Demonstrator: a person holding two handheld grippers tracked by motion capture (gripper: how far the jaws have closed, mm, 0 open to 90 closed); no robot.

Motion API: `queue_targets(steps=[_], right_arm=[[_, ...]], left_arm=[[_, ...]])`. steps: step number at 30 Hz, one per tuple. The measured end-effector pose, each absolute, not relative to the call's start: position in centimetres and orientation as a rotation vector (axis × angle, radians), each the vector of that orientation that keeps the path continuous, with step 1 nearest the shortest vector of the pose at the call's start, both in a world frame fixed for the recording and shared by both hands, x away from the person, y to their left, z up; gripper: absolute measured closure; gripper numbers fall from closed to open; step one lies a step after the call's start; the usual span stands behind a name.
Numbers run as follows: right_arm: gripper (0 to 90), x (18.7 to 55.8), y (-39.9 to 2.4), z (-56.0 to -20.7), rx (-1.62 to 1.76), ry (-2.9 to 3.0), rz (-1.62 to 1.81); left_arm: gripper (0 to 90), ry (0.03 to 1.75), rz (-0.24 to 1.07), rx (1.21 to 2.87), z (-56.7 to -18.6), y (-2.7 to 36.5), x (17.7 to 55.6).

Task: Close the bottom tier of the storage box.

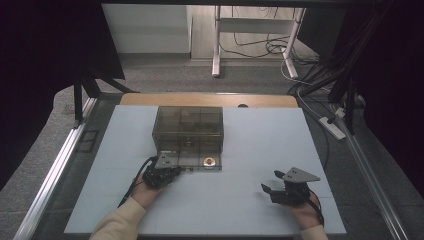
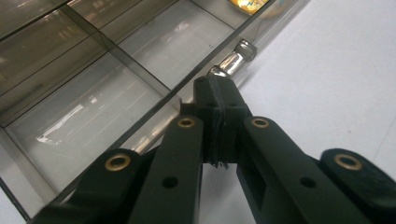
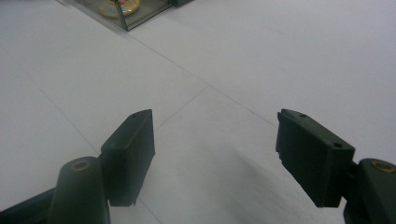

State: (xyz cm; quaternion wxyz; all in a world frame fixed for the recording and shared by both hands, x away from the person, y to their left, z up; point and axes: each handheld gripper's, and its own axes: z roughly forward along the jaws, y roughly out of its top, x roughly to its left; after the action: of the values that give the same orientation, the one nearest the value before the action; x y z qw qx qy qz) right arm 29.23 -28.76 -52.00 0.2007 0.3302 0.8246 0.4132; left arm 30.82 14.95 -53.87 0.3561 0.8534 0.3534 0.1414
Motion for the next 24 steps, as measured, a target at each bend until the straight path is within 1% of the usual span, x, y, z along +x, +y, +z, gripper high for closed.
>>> queue_targets(steps=[24], right_arm=[[27.7,29.29,-28.66,-52.13,0.922,2.314,1.147]], left_arm=[[88.8,0.914,0.356,2.209,-53.88,15.01,31.43]])
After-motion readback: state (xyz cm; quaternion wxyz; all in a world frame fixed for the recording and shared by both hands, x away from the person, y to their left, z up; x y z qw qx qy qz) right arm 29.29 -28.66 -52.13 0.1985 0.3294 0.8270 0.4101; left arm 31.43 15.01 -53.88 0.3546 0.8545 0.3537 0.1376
